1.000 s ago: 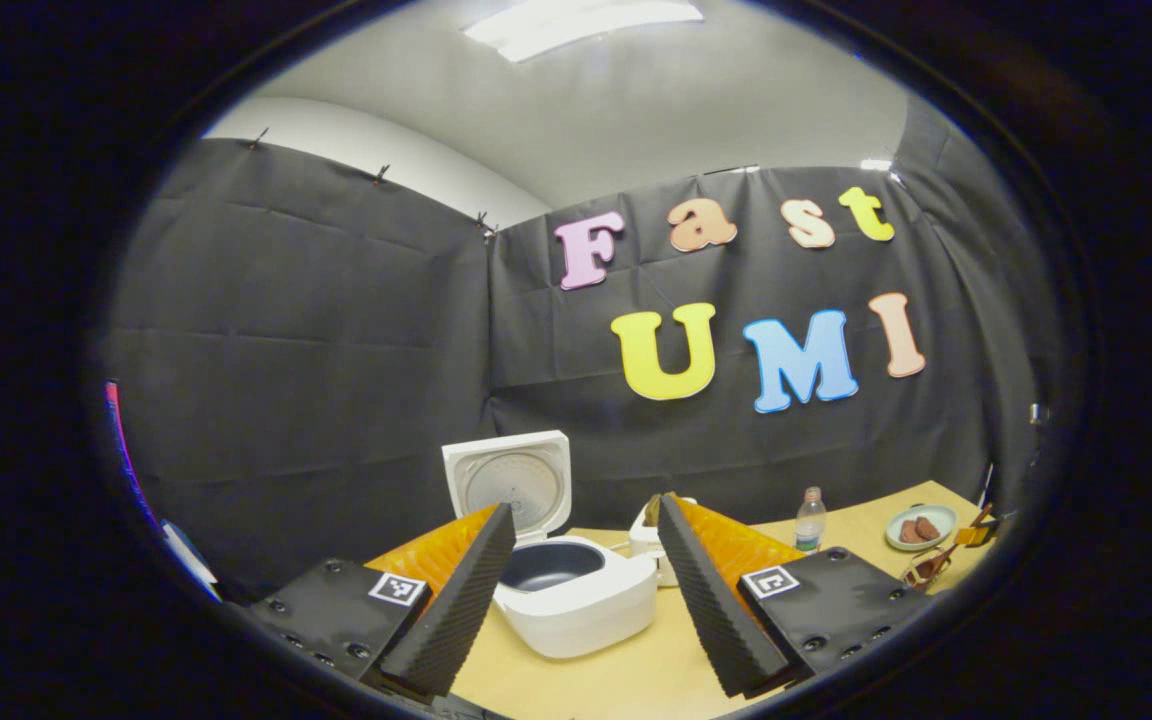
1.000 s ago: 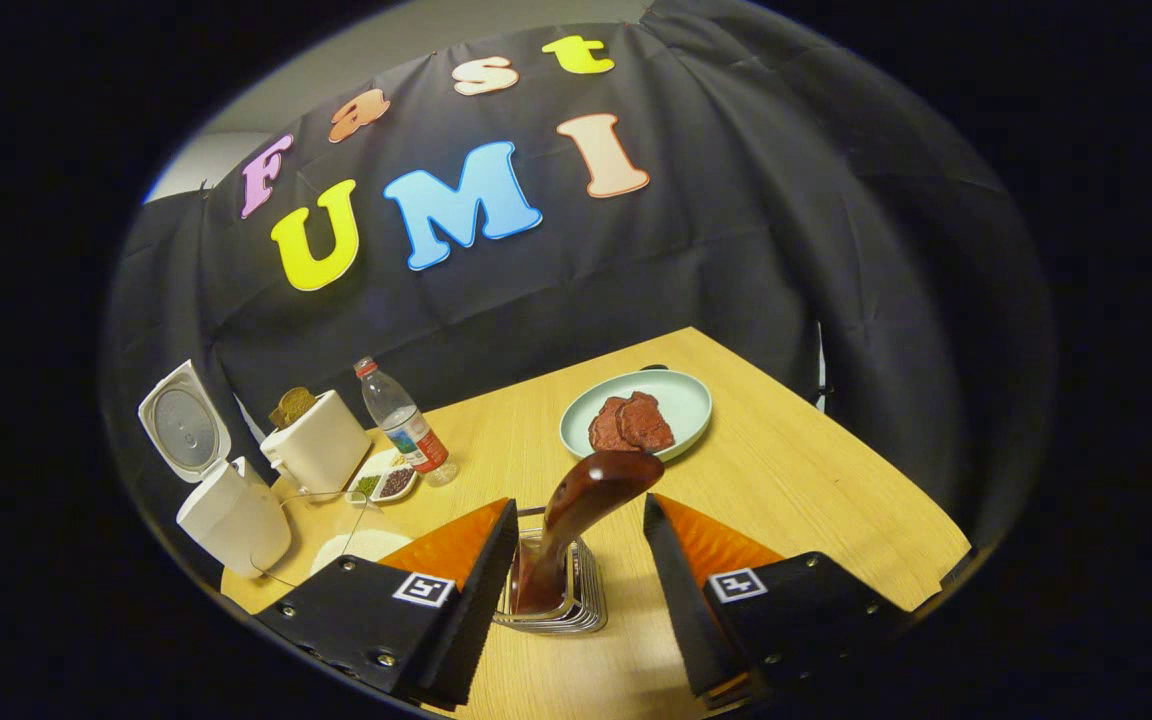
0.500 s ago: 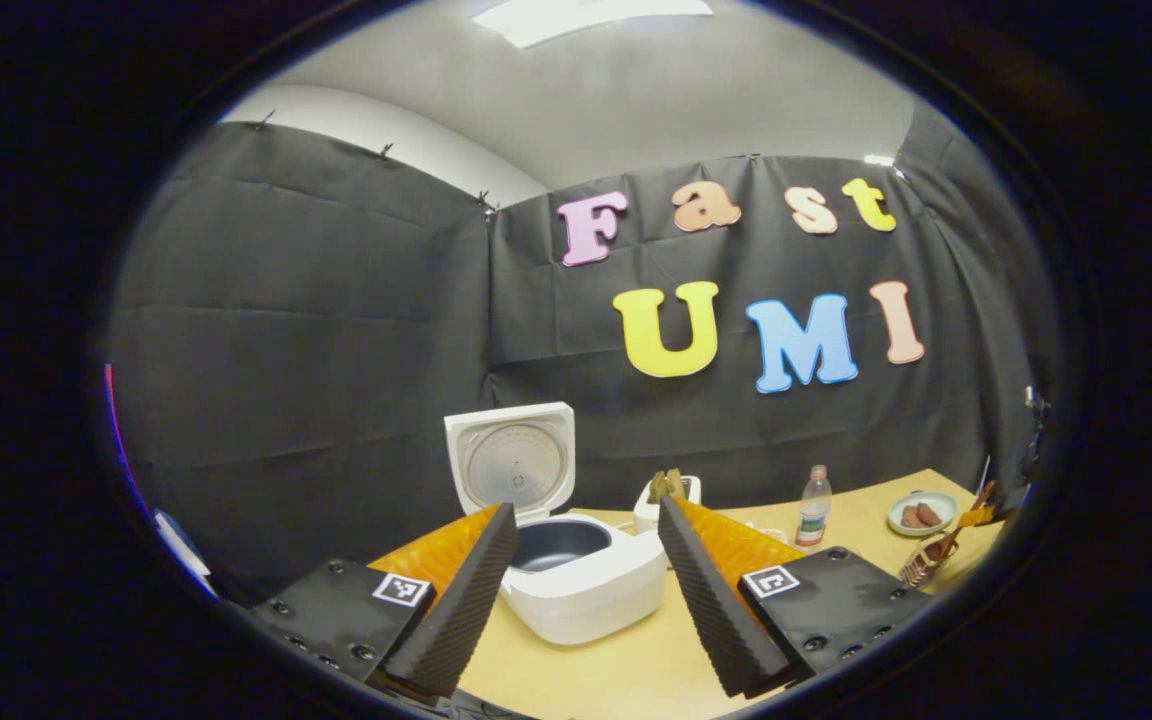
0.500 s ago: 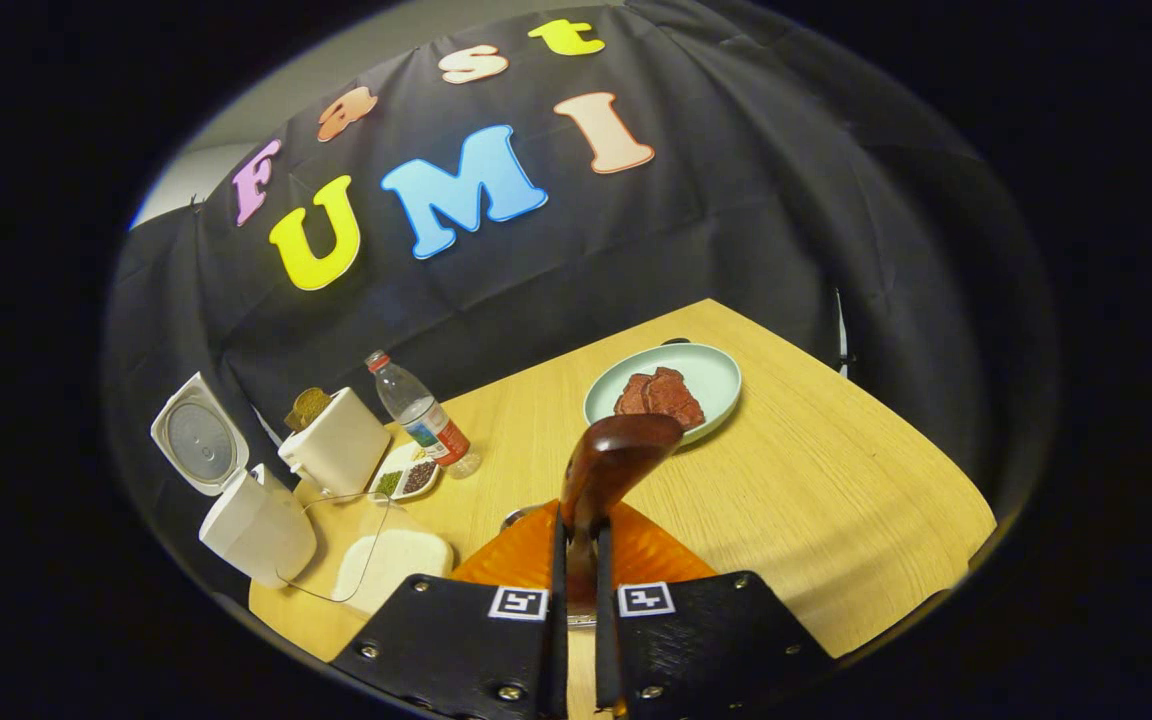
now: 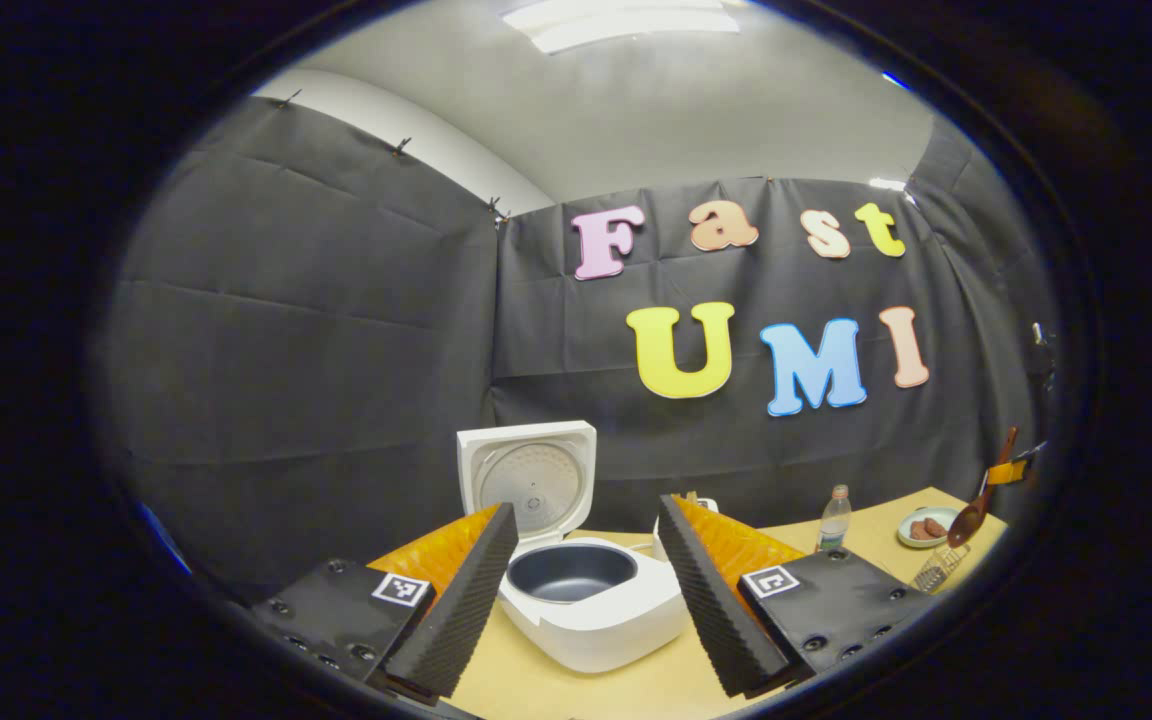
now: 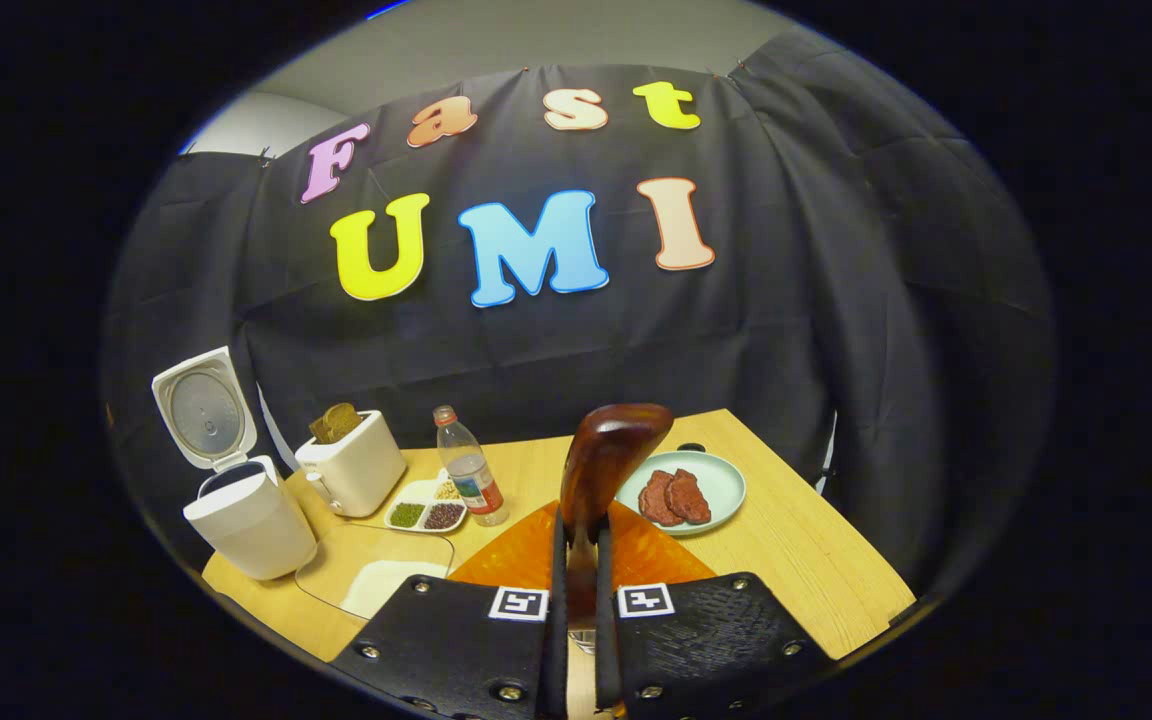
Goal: Close the left gripper, press the button to open the rice cooker; take a wooden spoon from the chopstick holder with the right hand, scoop a spoonful of rice and pour it into the rice cooker, then put the wooden spoon back into the chopstick holder.
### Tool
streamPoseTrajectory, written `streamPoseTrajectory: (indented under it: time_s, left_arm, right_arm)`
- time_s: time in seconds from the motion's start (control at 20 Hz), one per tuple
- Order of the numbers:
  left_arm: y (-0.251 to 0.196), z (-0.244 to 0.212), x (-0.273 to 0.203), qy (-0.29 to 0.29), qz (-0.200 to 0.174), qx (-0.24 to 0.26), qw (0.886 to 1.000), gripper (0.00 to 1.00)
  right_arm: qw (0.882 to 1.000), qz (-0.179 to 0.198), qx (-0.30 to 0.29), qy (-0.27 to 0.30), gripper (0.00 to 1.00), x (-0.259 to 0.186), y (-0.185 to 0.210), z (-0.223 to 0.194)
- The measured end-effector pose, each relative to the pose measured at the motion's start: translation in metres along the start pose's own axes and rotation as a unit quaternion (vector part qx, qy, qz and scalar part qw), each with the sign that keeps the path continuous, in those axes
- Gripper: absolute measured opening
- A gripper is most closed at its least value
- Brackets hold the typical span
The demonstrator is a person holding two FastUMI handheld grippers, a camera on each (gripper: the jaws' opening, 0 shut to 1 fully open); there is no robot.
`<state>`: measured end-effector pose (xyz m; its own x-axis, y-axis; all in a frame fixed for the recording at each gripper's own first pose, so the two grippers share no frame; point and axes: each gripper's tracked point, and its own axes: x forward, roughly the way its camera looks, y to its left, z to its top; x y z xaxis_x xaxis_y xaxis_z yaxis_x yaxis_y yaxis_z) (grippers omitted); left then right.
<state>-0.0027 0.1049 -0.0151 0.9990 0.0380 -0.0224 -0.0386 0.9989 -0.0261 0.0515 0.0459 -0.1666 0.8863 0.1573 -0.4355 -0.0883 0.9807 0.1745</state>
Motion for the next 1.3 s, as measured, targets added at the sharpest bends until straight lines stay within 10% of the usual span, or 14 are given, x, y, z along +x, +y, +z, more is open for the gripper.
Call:
streamPoseTrajectory:
  time_s: [0.65, 1.3]
  left_arm:
    - [0.083, -0.049, 0.009, 0.041, 0.012, -0.014, 0.999, 0.98]
    - [0.137, -0.065, 0.024, 0.06, 0.034, 0.02, 0.997, 0.98]
  right_arm:
    - [0.998, 0.062, -0.008, 0.024, 0.11, 0.033, 0.144, -0.042]
    - [0.994, 0.039, -0.083, 0.059, 0.11, 0.082, 0.195, -0.127]
